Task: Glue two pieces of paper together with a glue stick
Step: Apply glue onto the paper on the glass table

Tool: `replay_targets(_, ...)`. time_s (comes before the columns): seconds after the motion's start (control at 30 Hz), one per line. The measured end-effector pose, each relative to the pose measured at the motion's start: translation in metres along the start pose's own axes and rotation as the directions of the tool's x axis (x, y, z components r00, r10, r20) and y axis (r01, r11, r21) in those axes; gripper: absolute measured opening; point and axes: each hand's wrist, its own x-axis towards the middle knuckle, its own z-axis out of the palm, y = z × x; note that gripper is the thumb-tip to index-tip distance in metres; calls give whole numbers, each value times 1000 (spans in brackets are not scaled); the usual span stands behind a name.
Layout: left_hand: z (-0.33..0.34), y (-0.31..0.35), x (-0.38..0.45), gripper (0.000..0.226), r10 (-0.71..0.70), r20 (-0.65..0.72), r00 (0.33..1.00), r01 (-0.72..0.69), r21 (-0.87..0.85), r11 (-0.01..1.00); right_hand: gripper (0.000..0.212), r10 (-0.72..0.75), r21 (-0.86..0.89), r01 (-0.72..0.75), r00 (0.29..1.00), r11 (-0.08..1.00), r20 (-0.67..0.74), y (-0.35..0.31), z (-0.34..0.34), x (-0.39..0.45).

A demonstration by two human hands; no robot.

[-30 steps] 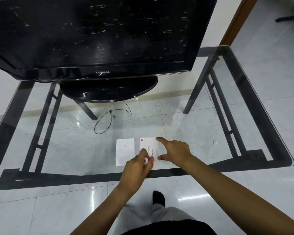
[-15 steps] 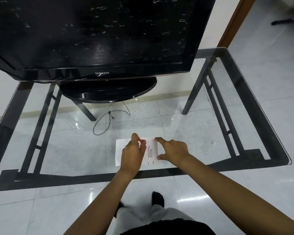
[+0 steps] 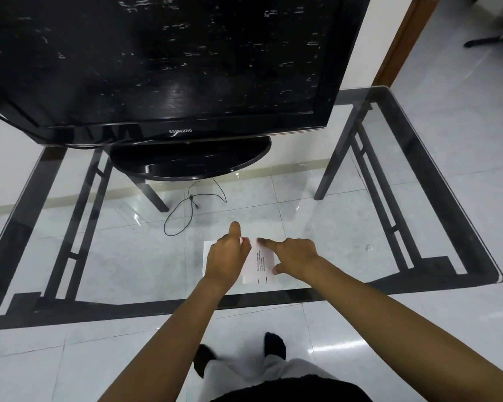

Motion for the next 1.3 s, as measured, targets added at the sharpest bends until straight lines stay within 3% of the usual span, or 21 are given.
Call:
replay_targets(0.3, 5, -14, -64, 16, 84, 104, 991, -89, 42, 995, 75, 24, 19, -24, 1000, 1000, -16, 1, 3, 1)
replay_targets(0.53, 3, -4, -70, 18, -21, 2, 1000, 21, -175, 984, 81, -7, 63, 5, 999, 998, 35, 9, 8, 2)
replay_targets(0.67, 11, 12, -62, 20, -17, 32, 999, 25, -265, 964, 83, -26, 51, 23, 999, 998, 42, 10, 2, 2)
replay_targets(0.83, -4, 13, -65, 20, -87, -161, 983, 54, -197, 979, 87, 8, 36, -10, 999, 999, 40, 7, 7, 6)
replay_targets(1.0, -24, 6, -75, 19, -93, -284, 954, 10, -281, 960, 87, 30, 73, -33, 998, 997, 46, 7, 10, 8)
replay_targets(1.07, -20, 10, -70, 18, -41, -256, 966, -27, -256, 966, 87, 32, 65, -35, 998, 997, 47, 5, 8, 8)
replay_targets(1.23, 13, 15, -57, 18, 48, 16, 999, -46, -148, 988, 84, 20, 26, -21, 1000, 999, 24, 3, 4, 5)
replay_targets(1.3, 20, 12, -57, 19, 49, 37, 998, -44, -137, 990, 84, 28, 23, -29, 999, 999, 23, 2, 6, 5)
